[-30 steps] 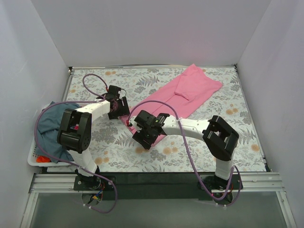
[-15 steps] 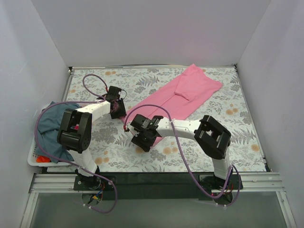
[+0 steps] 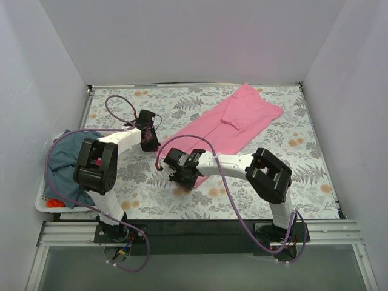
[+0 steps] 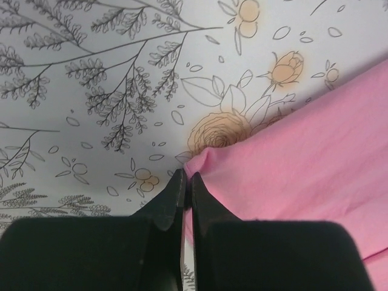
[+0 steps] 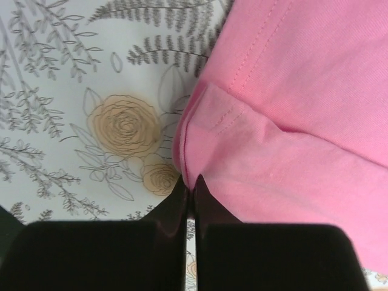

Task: Fold and stack the t-shirts
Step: Fold the tshirt

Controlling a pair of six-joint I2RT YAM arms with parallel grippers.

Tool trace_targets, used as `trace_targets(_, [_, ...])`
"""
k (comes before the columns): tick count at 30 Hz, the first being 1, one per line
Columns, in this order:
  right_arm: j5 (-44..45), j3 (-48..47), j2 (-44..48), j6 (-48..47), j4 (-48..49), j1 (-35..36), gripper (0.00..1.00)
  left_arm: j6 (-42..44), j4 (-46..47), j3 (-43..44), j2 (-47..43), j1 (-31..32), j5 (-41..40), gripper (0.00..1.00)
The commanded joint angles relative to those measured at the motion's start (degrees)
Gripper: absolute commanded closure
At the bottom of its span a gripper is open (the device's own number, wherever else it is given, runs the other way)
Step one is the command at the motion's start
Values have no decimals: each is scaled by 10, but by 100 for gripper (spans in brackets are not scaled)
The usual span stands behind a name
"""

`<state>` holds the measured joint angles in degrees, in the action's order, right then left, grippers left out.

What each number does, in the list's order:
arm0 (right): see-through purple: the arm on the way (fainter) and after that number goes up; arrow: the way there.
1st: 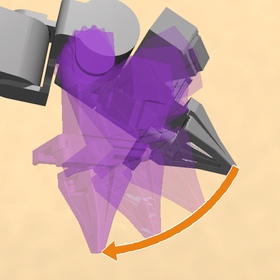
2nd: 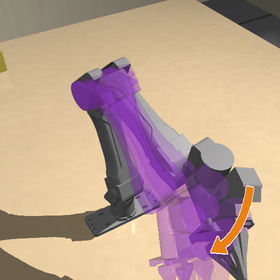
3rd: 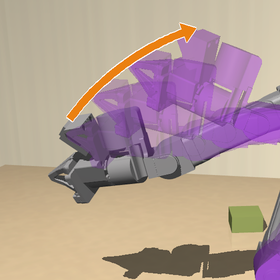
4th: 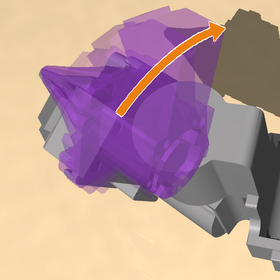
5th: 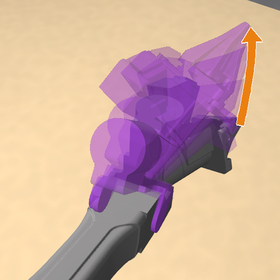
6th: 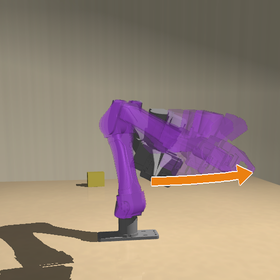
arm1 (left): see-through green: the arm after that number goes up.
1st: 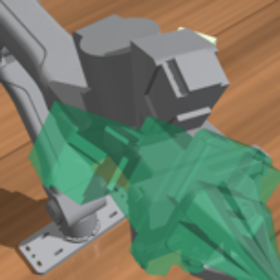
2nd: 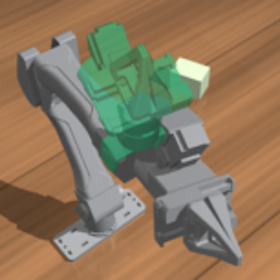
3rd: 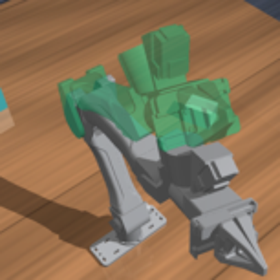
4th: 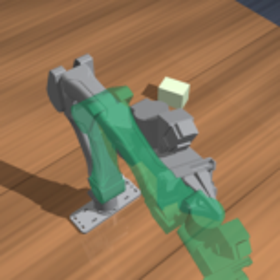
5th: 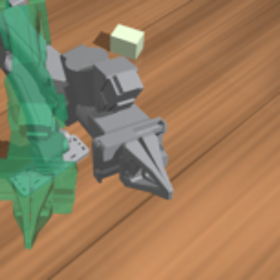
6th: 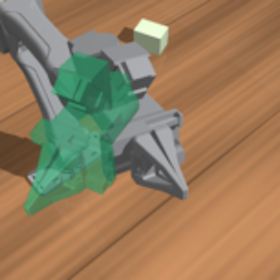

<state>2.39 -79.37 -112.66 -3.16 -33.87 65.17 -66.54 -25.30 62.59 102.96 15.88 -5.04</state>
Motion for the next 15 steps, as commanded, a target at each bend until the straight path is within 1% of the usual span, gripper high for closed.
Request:
trace_targets(1, [-102, -18, 12, -18, -34, 17, 99, -17, -120, -11, -28, -22, -22, 100])
trace_targets(2, [-120, -29, 12, -21, -44, 21, 99, -19, -121, -15, -28, -22, -25, 100])
trace_targets(3, [-141, -44, 17, -25, -53, 23, 99, -22, -140, -19, -69, -28, -30, 100])
trace_targets(4, [-186, -66, 21, -26, -65, 26, 99, -25, -149, -23, -93, -29, -37, 100])
trace_targets(5, [-208, -75, 26, -26, -75, 32, 99, -28, -156, -28, -115, -30, -49, 100])
trace_targets(6, [-229, -81, 38, -24, -77, 34, 99, -29, -170, -30, -157, -31, -52, 100])
trace_targets(7, [-258, -84, 44, -20, -78, 36, 99, -31, -177, -30, -173, -32, -57, 100])
trace_targets(8, [-268, -85, 51, -15, -77, 37, 99, -32, -184, -24, -187, -32, -64, 100])
trace_targets(9, [-268, -84, 63, -14, -78, 37, 99, -32, -194, -19, -199, -33, -66, 100])
trace_targets(11, [-231, -76, 75, -11, -81, 33, 99, -32, -200, 7, -214, -33, -64, 100])
trace_targets(12, [-213, -69, 88, -10, -80, 30, 99, -33, -200, 17, -211, -33, -54, 100])
trace_targets(13, [-174, -62, 94, -8, -80, 23, 99, -33, -196, 31, -199, -33, -46, 100])
trace_targets(15, [-146, -37, 106, -2, -81, -12, 99, -32, -186, 71, -178, -32, -18, 100])
